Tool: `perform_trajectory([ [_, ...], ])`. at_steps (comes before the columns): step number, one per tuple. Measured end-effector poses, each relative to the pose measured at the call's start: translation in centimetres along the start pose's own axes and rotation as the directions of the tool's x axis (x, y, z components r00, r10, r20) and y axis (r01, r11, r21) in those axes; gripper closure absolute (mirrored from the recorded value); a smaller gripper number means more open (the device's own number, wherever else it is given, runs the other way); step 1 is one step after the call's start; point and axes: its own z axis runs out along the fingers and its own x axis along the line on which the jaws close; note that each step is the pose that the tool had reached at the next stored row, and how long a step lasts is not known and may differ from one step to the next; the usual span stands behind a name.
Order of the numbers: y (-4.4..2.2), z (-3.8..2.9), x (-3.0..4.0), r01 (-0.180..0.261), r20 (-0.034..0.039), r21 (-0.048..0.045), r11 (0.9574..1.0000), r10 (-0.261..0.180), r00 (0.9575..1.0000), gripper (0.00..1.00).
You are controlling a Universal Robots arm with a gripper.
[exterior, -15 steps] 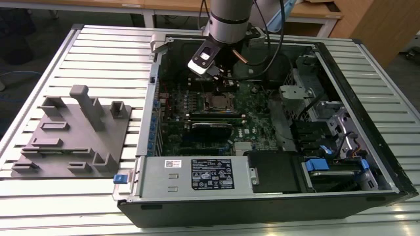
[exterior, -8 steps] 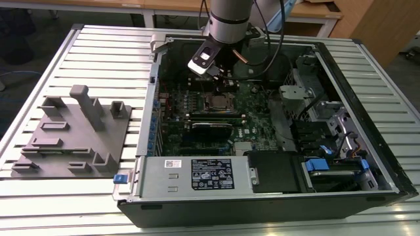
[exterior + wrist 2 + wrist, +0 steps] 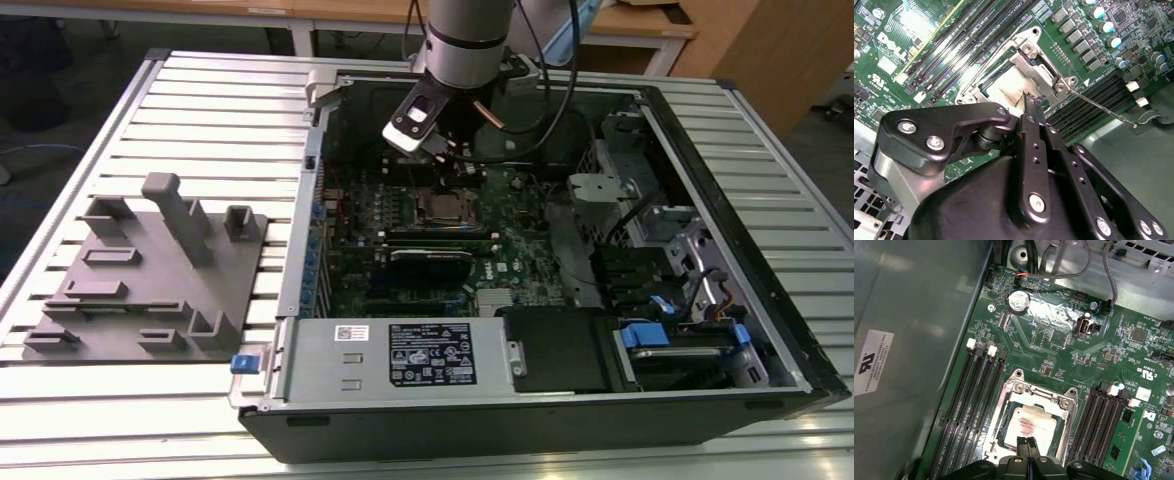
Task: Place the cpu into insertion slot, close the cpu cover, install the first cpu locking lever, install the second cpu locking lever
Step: 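Close the cpu cover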
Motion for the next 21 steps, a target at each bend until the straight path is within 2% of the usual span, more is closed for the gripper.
perform_trajectory([
  [21, 0.00, 0.04, 0.00, 0.023, 0.0008, 0.0005, 0.9997, -0.023, 0.9997, 0.90],
])
